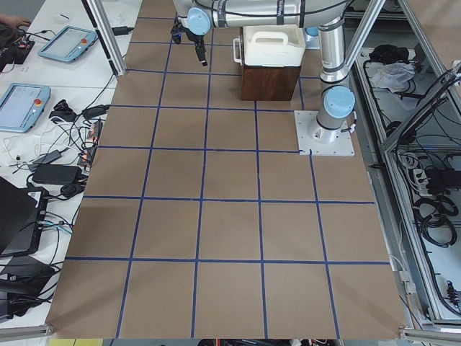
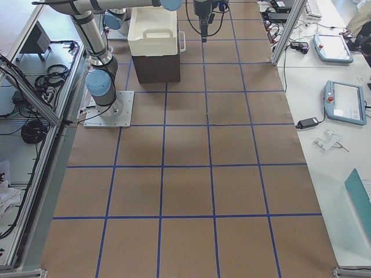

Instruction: Put scissors in drawer and close it

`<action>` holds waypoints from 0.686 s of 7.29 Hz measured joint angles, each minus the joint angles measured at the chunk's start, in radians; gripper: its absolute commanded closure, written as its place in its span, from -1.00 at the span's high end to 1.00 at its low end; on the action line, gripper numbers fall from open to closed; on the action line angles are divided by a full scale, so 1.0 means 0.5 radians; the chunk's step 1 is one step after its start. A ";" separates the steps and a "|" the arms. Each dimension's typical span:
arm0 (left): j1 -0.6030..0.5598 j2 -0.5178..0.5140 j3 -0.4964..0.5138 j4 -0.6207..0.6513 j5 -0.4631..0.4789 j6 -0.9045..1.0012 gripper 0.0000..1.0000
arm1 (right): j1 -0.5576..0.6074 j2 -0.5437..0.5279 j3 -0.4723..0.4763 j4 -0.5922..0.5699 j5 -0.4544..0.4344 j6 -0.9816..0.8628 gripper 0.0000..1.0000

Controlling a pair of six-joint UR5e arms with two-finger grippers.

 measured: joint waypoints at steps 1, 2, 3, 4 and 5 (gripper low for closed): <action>0.083 0.072 0.033 0.057 0.009 0.069 1.00 | 0.000 0.000 0.000 0.001 0.000 0.000 1.00; 0.162 0.150 0.052 0.094 0.017 0.146 1.00 | 0.000 -0.001 0.000 0.000 -0.001 0.000 1.00; 0.221 0.221 0.049 0.110 0.030 0.250 1.00 | 0.000 -0.002 0.000 0.000 -0.001 0.000 1.00; 0.257 0.283 0.031 0.117 0.076 0.390 1.00 | 0.000 -0.002 0.000 0.001 0.000 0.000 1.00; 0.290 0.338 0.005 0.116 0.129 0.510 1.00 | 0.000 -0.002 0.000 0.002 0.001 0.000 1.00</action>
